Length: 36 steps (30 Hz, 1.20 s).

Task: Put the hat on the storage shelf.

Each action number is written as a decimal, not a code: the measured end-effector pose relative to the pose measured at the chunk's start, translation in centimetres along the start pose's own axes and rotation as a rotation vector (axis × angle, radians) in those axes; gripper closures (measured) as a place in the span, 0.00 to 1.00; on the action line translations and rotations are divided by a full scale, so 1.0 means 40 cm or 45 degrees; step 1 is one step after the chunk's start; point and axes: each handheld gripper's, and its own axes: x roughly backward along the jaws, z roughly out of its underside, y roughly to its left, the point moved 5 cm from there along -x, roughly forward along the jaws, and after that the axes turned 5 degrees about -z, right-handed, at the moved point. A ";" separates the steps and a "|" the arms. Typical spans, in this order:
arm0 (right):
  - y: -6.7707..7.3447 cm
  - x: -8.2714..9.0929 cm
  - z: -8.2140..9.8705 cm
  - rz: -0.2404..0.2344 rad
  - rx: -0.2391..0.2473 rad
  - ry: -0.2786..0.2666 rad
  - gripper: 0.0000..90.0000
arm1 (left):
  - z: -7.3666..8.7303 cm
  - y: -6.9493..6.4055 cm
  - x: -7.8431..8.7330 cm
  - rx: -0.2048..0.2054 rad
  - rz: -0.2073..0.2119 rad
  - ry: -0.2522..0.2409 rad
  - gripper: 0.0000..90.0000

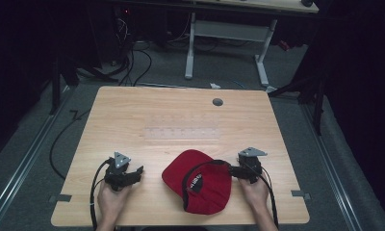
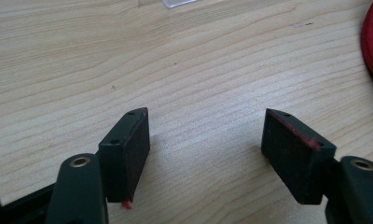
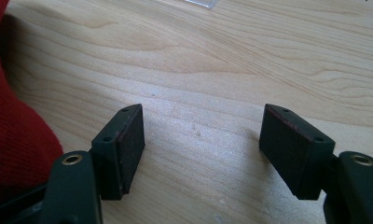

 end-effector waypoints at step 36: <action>-0.028 0.078 0.012 -0.026 -0.115 -0.080 0.59 | 0.003 -0.003 0.000 -0.005 0.006 0.009 0.31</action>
